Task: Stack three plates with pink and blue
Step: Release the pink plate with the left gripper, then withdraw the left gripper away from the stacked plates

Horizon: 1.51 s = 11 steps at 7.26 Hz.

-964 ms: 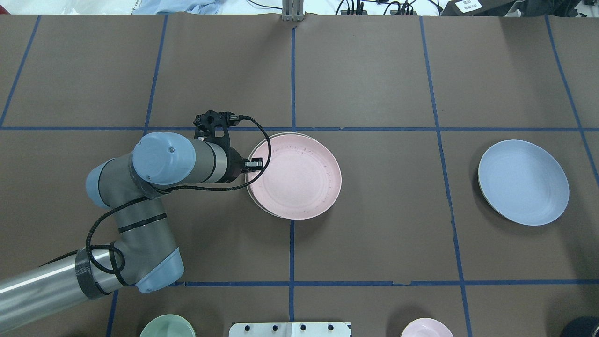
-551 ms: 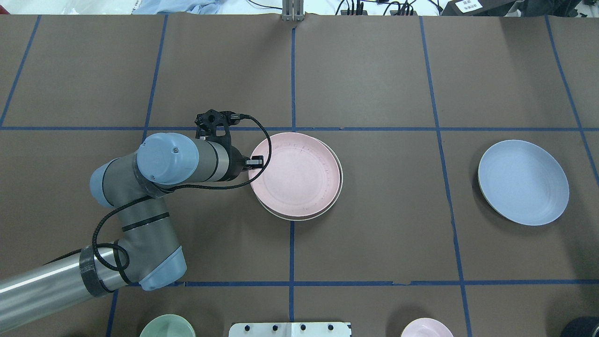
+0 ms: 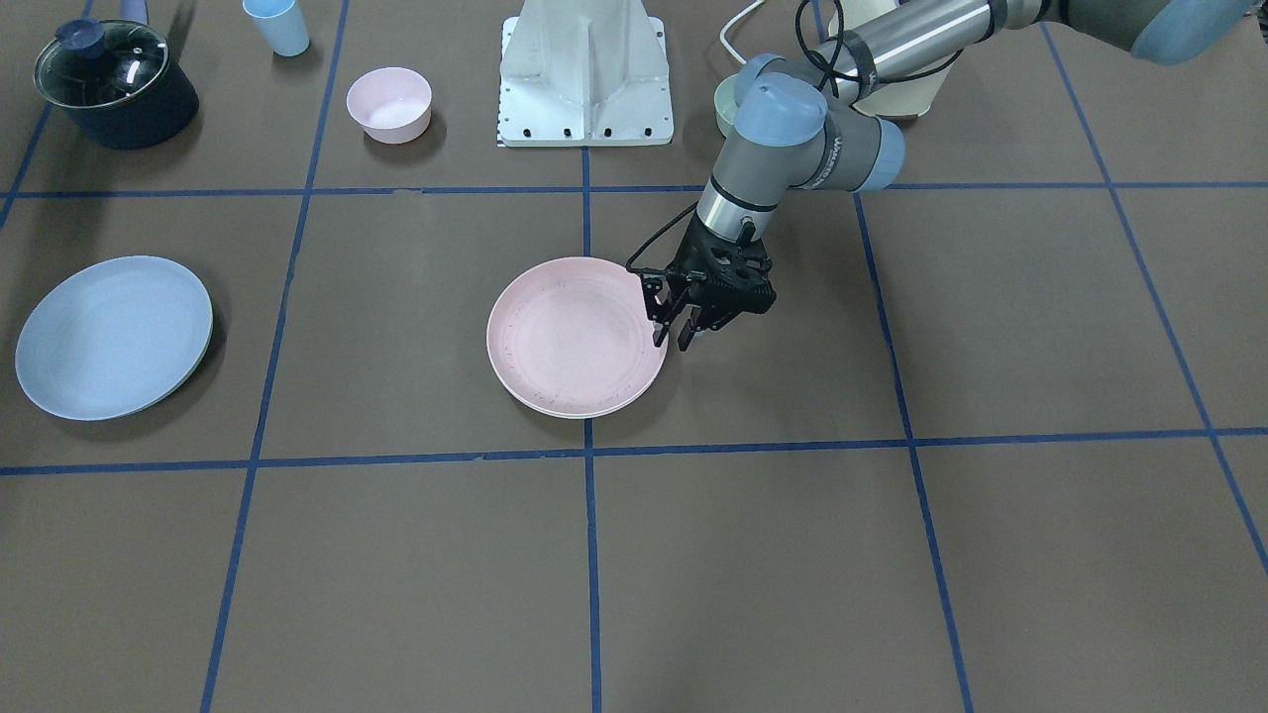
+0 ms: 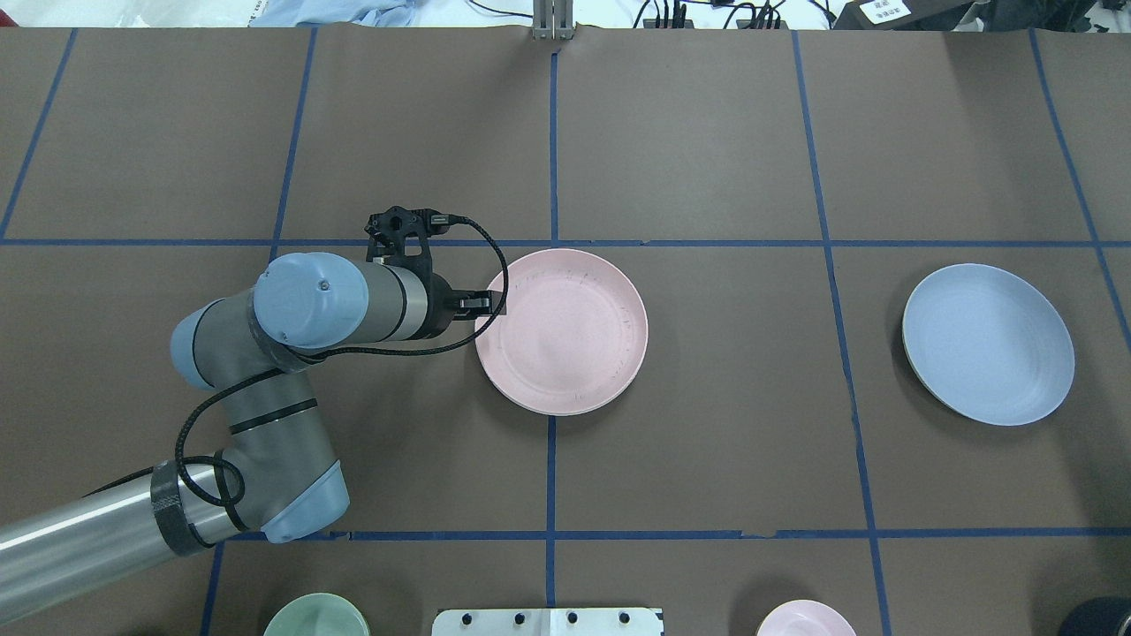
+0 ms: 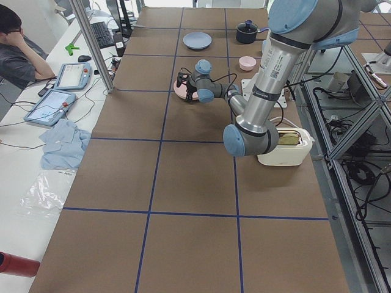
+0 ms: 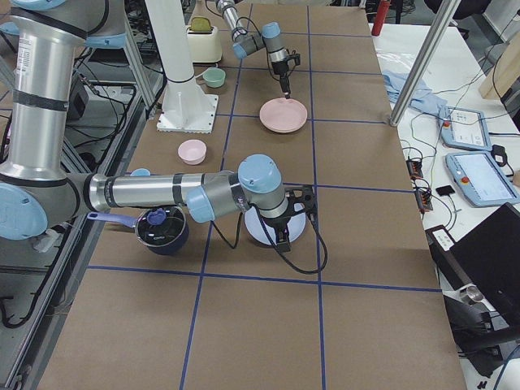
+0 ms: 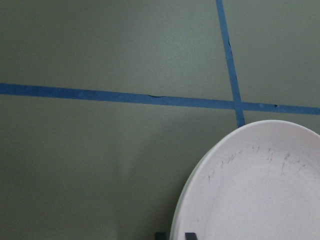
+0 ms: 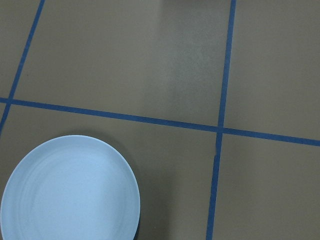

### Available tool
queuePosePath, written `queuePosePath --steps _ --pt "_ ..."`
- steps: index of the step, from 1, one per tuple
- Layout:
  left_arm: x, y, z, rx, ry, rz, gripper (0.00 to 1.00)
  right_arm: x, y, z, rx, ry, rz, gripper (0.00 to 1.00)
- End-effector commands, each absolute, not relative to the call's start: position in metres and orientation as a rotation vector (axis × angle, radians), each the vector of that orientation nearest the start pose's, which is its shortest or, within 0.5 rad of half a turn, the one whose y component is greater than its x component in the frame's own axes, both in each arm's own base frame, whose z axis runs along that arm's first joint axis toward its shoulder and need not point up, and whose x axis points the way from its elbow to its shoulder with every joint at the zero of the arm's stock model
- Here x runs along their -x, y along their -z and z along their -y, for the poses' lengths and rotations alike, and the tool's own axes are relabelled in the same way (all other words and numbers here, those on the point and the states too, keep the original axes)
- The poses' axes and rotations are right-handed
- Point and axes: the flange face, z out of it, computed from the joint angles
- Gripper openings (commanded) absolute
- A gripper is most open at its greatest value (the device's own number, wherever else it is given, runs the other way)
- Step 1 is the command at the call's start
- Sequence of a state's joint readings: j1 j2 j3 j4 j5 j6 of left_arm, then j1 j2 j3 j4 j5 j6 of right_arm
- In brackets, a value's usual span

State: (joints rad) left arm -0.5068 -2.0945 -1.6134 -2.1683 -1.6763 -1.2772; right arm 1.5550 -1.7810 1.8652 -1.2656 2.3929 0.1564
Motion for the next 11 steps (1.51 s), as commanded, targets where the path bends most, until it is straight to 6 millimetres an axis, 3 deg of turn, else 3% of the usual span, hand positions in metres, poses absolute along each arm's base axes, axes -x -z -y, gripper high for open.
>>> queuePosePath --steps 1,3,4,5,7,8,9,11 --pt "-0.489 -0.259 0.43 -0.463 0.015 -1.096 1.0 -0.05 -0.568 0.421 -0.283 0.013 0.844 1.0" --pt "-0.407 -0.238 0.437 -0.494 -0.146 -1.005 1.0 -0.02 -0.572 0.407 -0.281 -0.032 0.876 1.0" --pt "-0.365 -0.239 0.44 -0.536 -0.216 -0.951 1.0 -0.005 -0.581 0.389 -0.27 -0.058 0.887 1.0" --pt "-0.32 -0.254 0.456 -0.577 -0.312 -0.894 1.0 0.005 -0.593 0.372 -0.262 -0.069 0.865 0.99" --pt "-0.2 -0.317 0.484 -0.653 -0.553 -0.798 1.0 0.027 -0.613 0.348 -0.24 -0.093 0.835 0.96" --pt "-0.149 -0.339 0.492 -0.684 -0.598 -0.756 1.0 0.039 -0.624 0.344 -0.234 -0.123 0.834 0.9" --pt "-0.131 -0.353 0.492 -0.686 -0.618 -0.74 1.0 0.058 -0.636 0.345 -0.235 -0.157 0.836 0.71" --pt "-0.129 -0.357 0.492 -0.681 -0.62 -0.734 1.0 0.093 -0.641 0.357 -0.245 -0.163 0.807 0.7"
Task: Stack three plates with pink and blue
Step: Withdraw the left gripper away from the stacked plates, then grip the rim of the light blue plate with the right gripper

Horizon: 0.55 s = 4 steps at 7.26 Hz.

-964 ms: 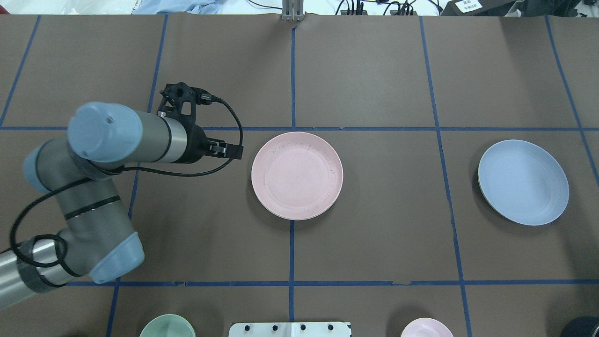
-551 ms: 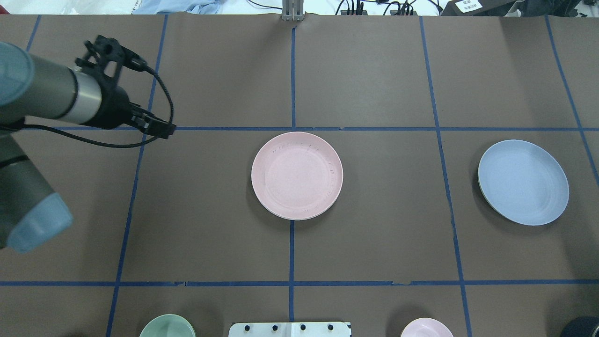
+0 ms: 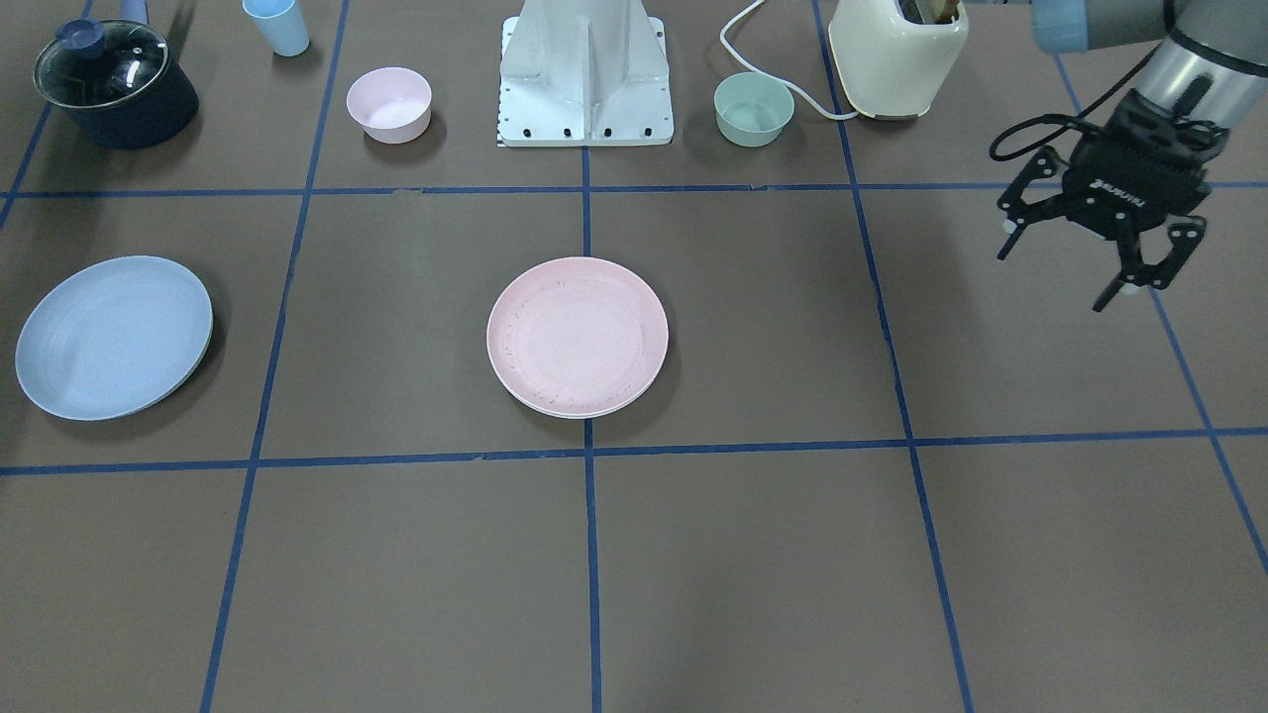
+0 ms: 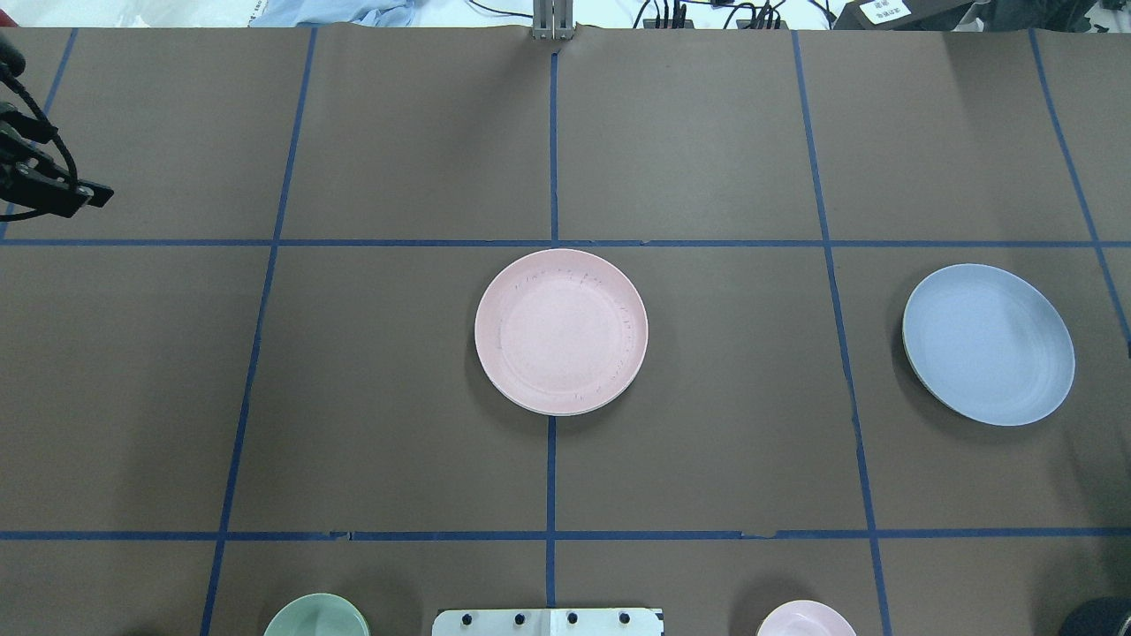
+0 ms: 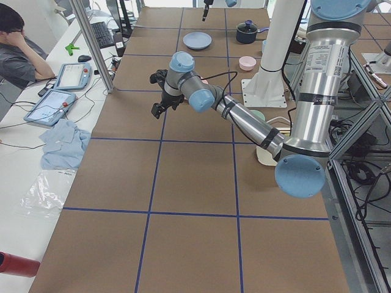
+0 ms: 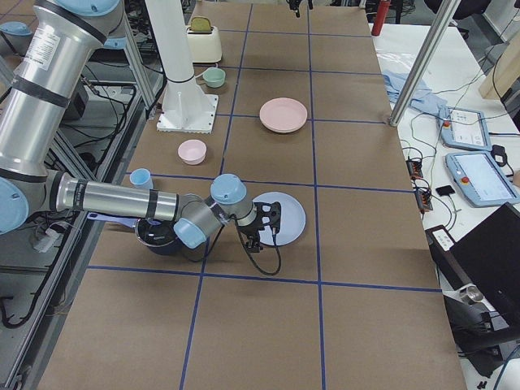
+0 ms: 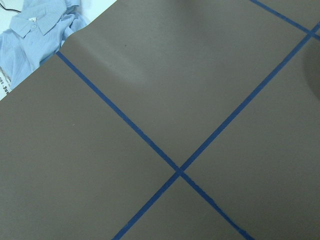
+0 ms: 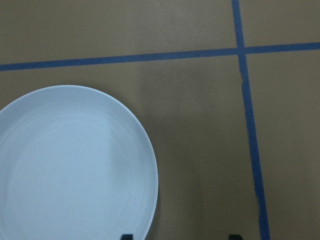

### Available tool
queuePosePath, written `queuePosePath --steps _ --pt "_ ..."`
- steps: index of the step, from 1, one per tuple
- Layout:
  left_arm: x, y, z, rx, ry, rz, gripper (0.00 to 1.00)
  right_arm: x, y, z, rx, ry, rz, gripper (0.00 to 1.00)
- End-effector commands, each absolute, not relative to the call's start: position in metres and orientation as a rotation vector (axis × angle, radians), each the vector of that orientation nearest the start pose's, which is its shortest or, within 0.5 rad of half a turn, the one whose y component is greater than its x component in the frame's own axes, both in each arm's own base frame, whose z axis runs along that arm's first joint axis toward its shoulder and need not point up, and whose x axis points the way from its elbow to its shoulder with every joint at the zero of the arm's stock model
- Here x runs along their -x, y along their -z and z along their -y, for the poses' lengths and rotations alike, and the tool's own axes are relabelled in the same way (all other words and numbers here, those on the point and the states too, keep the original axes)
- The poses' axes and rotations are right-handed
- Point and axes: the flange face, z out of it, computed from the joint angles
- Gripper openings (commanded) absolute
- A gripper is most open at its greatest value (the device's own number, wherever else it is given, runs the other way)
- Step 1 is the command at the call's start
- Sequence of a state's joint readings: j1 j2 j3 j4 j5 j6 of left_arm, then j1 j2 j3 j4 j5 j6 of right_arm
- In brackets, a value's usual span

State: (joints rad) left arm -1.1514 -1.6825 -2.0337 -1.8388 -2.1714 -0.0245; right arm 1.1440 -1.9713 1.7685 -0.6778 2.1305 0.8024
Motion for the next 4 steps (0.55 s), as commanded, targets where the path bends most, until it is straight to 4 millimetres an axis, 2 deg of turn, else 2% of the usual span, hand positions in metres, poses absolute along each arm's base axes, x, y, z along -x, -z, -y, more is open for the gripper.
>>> queuePosePath --steps 1,3,4 --pt "-0.13 -0.36 0.493 -0.676 -0.617 -0.734 1.0 0.114 -0.65 0.372 -0.249 -0.149 0.788 0.7" --pt "-0.13 -0.36 0.493 -0.671 -0.613 -0.737 1.0 0.135 -0.665 0.377 -0.25 -0.115 0.79 0.66" --pt "-0.131 -0.361 0.493 -0.669 -0.614 -0.737 1.0 0.143 -0.663 0.375 -0.246 -0.12 0.808 0.62"
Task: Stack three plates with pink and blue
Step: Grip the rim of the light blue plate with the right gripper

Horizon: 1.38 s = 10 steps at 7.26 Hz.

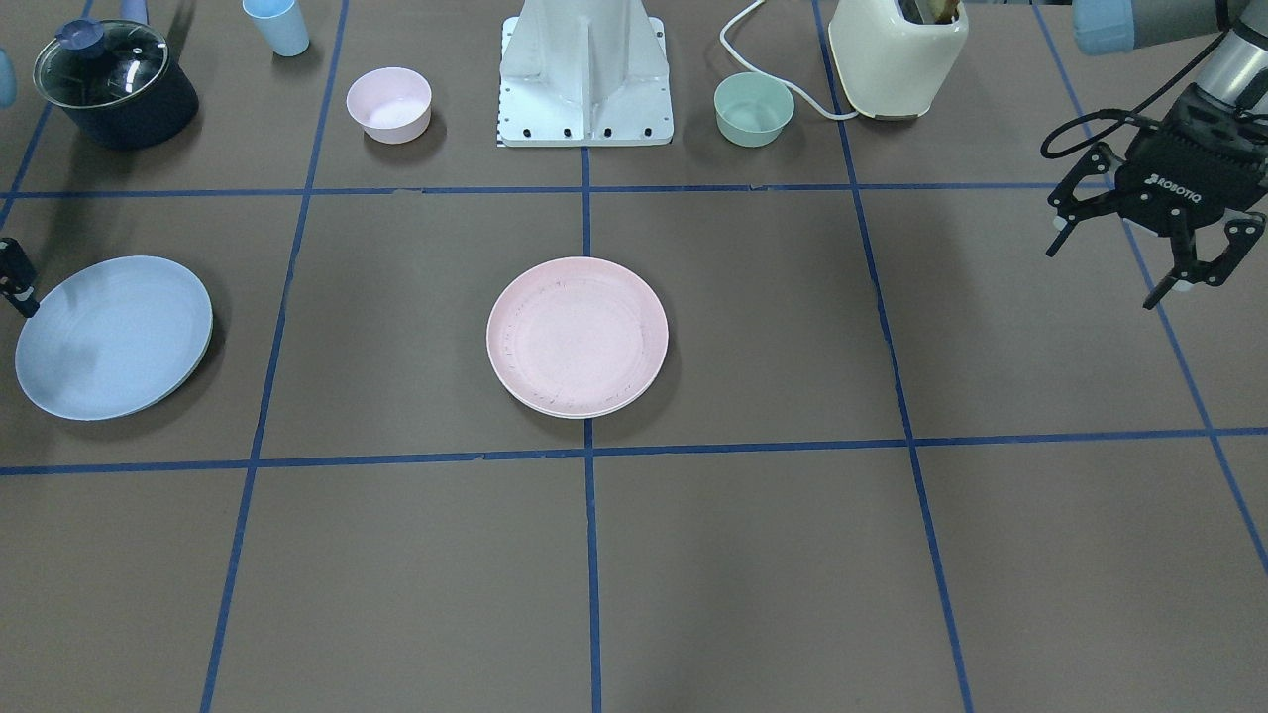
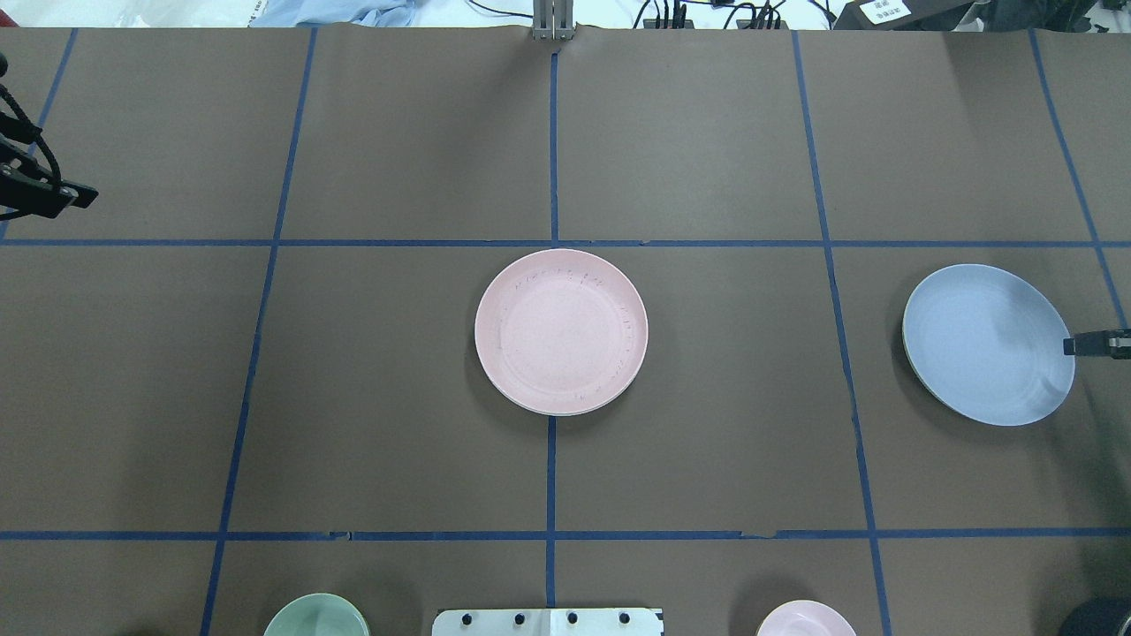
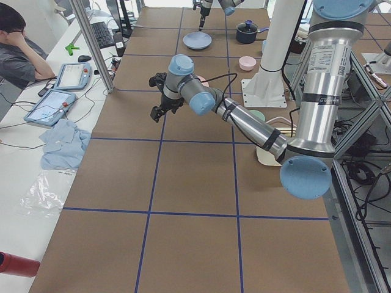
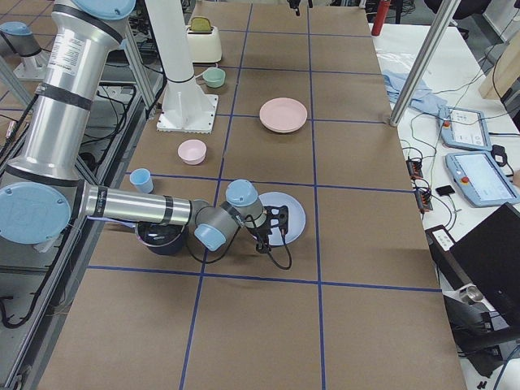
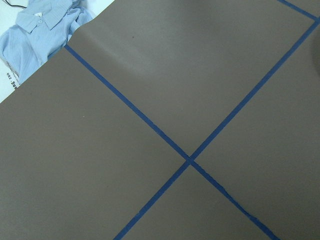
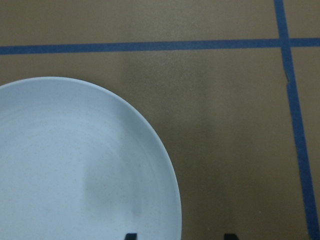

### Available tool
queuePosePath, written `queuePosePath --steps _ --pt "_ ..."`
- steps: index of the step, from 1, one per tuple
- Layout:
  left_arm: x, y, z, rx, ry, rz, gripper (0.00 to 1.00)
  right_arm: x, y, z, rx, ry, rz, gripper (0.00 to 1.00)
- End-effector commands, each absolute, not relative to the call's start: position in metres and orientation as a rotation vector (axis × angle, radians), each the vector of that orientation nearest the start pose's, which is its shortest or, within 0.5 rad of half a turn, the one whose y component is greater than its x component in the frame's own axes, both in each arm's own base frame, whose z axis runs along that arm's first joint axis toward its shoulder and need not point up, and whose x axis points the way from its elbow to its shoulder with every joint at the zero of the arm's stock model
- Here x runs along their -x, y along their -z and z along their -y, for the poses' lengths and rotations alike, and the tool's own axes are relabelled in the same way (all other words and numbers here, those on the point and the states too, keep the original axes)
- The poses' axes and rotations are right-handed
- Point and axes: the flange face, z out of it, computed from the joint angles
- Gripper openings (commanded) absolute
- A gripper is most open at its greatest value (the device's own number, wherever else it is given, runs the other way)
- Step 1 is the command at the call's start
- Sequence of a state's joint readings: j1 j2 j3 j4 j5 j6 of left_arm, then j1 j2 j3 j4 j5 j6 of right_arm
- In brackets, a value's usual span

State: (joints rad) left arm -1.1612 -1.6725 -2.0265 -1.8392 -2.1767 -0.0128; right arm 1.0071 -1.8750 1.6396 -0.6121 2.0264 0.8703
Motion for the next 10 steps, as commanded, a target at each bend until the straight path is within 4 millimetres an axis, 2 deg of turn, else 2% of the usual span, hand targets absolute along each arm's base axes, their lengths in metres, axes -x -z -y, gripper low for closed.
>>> queuePosePath --steps 1,3,4,5,6,7,8,9,10 --pt "-0.131 -0.362 0.493 -0.667 -0.612 -0.737 1.0 0.152 -0.667 0.371 -0.245 -0.103 0.801 0.58" --pt "-0.132 -0.365 0.494 -0.662 -0.61 -0.735 1.0 0.154 -0.669 0.369 -0.24 -0.097 0.799 0.26" --pt "-0.132 -0.365 0.495 -0.66 -0.609 -0.735 1.0 0.153 -0.67 0.367 -0.237 -0.098 0.796 0.24" --pt "-0.132 -0.365 0.495 -0.66 -0.609 -0.735 1.0 0.153 -0.67 0.367 -0.239 -0.098 0.796 0.16" --pt "-0.132 -0.365 0.495 -0.66 -0.609 -0.735 1.0 0.153 -0.668 0.368 -0.241 -0.097 0.798 0.0" --pt "-0.132 -0.365 0.495 -0.66 -0.609 -0.735 1.0 0.154 -0.658 0.37 -0.258 -0.094 0.809 0.0" --pt "-0.133 -0.365 0.494 -0.659 -0.611 -0.735 1.0 0.157 -0.632 0.374 -0.293 -0.085 0.843 0.0" --pt "-0.133 -0.367 0.495 -0.658 -0.61 -0.735 1.0 0.161 -0.593 0.378 -0.324 -0.082 0.894 0.0" --pt "-0.133 -0.367 0.495 -0.656 -0.609 -0.735 1.0 0.18 -0.552 0.401 -0.316 -0.136 0.973 0.0"
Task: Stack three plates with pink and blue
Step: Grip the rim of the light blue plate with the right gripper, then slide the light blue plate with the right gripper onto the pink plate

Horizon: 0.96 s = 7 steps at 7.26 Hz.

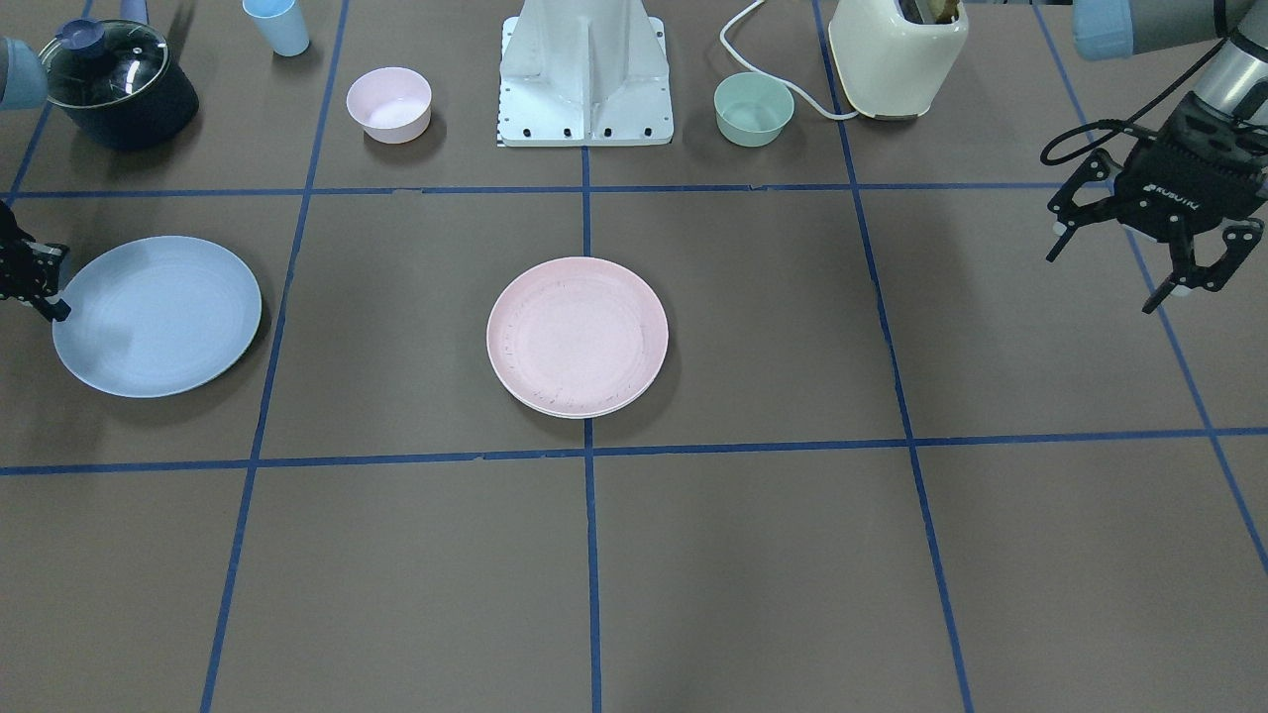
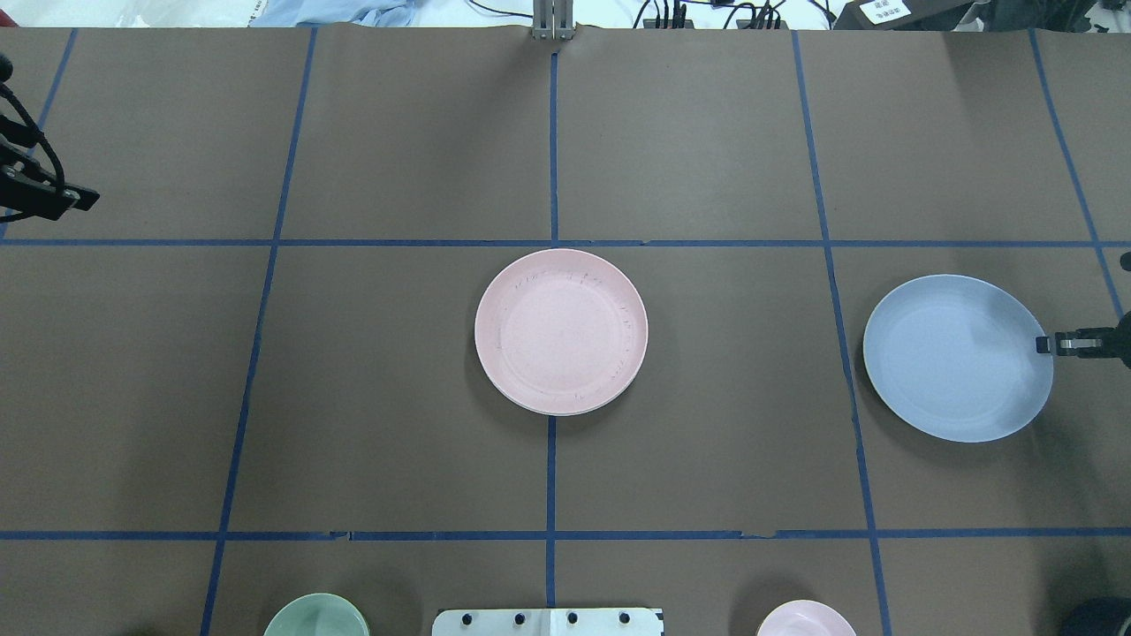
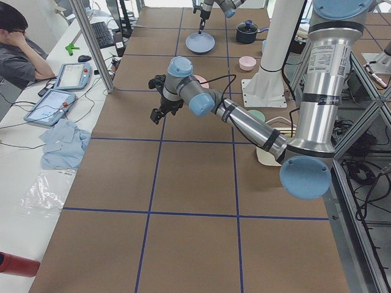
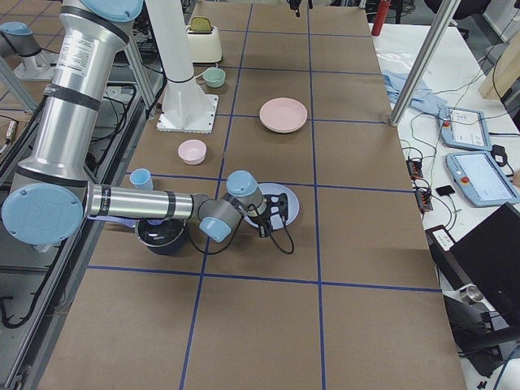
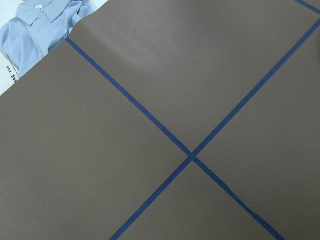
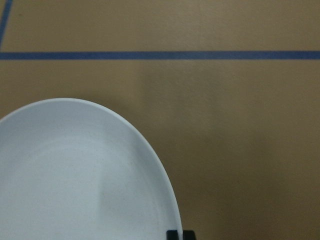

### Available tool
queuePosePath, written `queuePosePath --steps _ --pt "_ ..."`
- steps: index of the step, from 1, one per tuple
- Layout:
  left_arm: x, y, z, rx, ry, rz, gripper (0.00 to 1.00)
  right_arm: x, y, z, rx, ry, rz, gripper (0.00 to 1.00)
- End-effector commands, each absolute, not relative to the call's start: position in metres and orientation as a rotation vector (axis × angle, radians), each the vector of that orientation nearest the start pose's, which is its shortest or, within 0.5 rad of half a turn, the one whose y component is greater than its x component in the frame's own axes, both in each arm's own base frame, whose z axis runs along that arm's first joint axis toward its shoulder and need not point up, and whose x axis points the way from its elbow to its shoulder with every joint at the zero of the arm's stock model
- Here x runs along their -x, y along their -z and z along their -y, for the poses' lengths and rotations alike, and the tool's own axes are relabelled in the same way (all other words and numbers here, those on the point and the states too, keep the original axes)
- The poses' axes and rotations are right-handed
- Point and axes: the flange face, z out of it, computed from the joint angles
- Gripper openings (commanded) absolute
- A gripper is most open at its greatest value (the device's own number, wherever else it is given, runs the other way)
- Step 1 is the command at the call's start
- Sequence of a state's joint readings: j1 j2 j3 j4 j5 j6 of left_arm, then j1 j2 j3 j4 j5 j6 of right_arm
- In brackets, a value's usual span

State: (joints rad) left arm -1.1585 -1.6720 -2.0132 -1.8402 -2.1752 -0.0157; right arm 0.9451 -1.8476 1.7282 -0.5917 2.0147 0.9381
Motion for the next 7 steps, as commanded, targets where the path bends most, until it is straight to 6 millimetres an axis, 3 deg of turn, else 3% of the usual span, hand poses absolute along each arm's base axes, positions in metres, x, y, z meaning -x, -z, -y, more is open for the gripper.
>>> queuePosePath --steps 1,2,3,5,7 --pt "-0.133 -0.369 0.496 -0.653 -0.608 -0.735 1.0 0.206 -0.506 0.433 -0.314 -0.18 1.047 0.0" --pt "-0.134 -0.371 0.497 -0.648 -0.607 -0.734 1.0 0.226 -0.459 0.458 -0.337 -0.208 1.119 0.0" --pt "-0.134 -0.373 0.498 -0.653 -0.608 -0.735 1.0 0.253 -0.424 0.466 -0.318 -0.236 1.182 0.0" --pt "-0.135 -0.373 0.499 -0.654 -0.608 -0.735 1.0 0.323 -0.378 0.454 -0.306 -0.217 1.168 0.0" --pt "-0.135 -0.373 0.499 -0.653 -0.607 -0.737 1.0 0.403 -0.305 0.433 -0.26 -0.306 1.092 0.0"
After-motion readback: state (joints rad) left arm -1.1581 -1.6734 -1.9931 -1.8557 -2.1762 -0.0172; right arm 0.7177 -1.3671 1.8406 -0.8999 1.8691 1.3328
